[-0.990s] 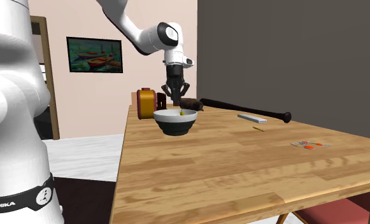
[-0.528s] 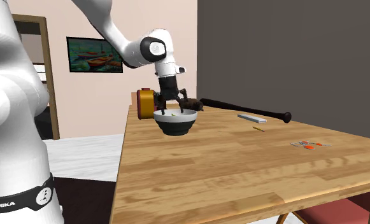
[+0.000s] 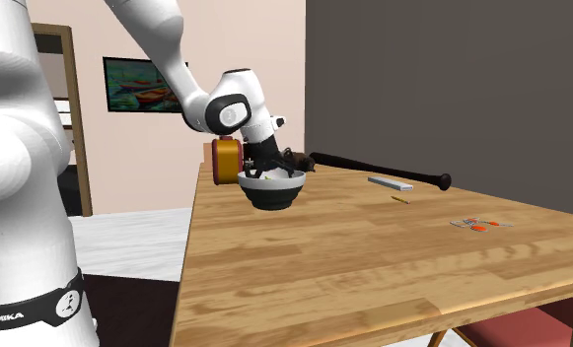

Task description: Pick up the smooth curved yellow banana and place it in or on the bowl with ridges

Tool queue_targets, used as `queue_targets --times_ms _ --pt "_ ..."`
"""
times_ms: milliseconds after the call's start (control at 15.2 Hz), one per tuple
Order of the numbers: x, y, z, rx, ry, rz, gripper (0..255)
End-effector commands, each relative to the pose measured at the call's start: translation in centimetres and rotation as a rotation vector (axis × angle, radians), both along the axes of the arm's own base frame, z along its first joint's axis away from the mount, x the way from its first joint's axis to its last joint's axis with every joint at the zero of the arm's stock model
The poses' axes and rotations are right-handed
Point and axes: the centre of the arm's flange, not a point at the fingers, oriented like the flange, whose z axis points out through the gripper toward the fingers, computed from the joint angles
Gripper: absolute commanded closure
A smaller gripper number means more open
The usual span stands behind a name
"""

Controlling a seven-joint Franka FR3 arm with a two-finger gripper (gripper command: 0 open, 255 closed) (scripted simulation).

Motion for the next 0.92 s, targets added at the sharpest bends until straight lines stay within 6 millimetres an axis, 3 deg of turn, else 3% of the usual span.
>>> queue_targets --times_ms 0,462,528,858 --pt "0.14 0.41 -0.70 0.002 -0.002 0.001 0" --pt "0.14 0.41 -0.70 0.002 -0.002 0.001 0" --pt "0.14 0.41 -0.70 0.002 -0.002 0.001 255" --pt "0.12 0.43 -0.73 0.002 -0.001 0.001 255"
